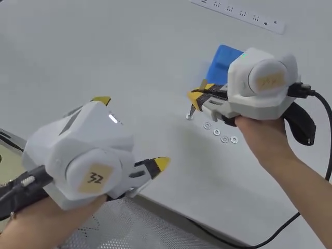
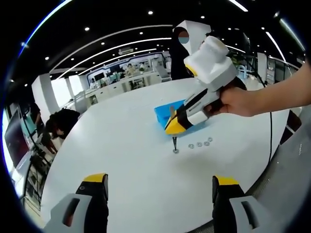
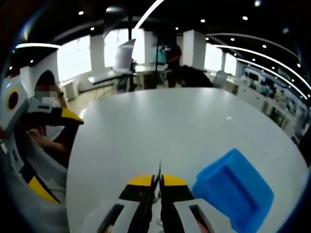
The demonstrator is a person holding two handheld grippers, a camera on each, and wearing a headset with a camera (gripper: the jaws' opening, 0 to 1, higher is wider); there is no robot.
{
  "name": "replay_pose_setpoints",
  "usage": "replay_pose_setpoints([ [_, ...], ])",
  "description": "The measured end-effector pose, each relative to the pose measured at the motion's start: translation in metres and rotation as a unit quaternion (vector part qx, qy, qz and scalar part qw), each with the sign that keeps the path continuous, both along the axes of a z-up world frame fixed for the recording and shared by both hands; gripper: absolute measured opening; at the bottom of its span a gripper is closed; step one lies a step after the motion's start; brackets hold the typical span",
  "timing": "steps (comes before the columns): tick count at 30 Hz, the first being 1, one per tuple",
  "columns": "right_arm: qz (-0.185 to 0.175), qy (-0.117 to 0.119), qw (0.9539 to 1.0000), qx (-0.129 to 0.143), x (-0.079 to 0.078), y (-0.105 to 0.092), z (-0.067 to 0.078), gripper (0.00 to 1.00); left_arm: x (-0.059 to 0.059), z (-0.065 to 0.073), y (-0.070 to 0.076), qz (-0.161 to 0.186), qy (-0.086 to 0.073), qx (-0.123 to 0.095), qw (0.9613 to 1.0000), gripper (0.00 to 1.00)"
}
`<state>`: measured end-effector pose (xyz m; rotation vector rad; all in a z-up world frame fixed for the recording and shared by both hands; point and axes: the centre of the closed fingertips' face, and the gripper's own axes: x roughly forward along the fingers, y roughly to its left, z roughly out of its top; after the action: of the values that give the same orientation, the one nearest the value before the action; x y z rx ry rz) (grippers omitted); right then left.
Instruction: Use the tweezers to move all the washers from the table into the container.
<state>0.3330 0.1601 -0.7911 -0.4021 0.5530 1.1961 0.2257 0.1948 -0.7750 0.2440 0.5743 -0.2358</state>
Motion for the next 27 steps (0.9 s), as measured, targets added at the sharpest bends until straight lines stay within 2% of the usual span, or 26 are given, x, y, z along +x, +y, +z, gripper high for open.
replay_pose_setpoints([
  [2, -0.001, 0.0, 1.0, 0.007, 0.0, -0.001, 0.008, 0.01, 0.002, 0.003, 0.0, 0.004, -0.01, -0.008, 0.9999, 0.95],
  [7, 0.0, -0.016, 0.9996, 0.023, 0.004, -0.005, 0.035, 0.01, 0.003, 0.005, 0.0, 0.007, -0.016, -0.014, 0.9997, 0.99],
  [11, -0.014, -0.043, 0.9984, 0.036, 0.018, -0.01, 0.056, 0.01, 0.004, 0.008, 0.0, 0.01, -0.026, -0.02, 0.9994, 0.99],
  [14, -0.033, -0.054, 0.9966, 0.052, 0.033, -0.015, 0.069, 0.01, 0.005, 0.01, -0.001, 0.012, -0.03, -0.039, 0.9987, 0.99],
  [17, -0.061, -0.067, 0.9932, 0.072, 0.049, -0.019, 0.082, 0.01, 0.006, 0.01, 0.0, 0.014, -0.03, -0.031, 0.999, 0.99],
  [19, -0.071, -0.068, 0.9921, 0.078, 0.057, -0.022, 0.085, 0.01, 0.006, 0.009, 0.001, 0.016, -0.029, -0.025, 0.9991, 0.99],
  [23, -0.087, -0.082, 0.9902, 0.073, 0.069, -0.025, 0.083, 0.01, 0.006, 0.007, 0.001, 0.017, -0.026, -0.022, 0.9993, 0.99],
  [27, -0.094, -0.088, 0.9901, 0.056, 0.081, -0.027, 0.072, 0.01, 0.006, 0.006, 0.001, 0.017, -0.024, -0.02, 0.9993, 0.99],
])
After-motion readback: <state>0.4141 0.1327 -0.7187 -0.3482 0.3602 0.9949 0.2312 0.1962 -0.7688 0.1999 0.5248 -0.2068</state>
